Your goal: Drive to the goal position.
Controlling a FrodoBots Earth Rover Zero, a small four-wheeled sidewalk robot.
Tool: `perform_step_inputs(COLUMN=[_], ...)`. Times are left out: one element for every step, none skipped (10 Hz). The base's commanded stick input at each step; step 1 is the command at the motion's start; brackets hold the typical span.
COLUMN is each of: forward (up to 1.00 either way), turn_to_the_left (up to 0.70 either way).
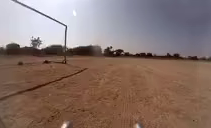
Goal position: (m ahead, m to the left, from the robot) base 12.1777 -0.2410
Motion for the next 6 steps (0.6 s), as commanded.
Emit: perform_step_inputs(forward=[0.70,0.70,0.70,0.70,0.67,0.38], turn_to_the_left=[0.00,0.00,0.00,0.00,0.00,0.00])
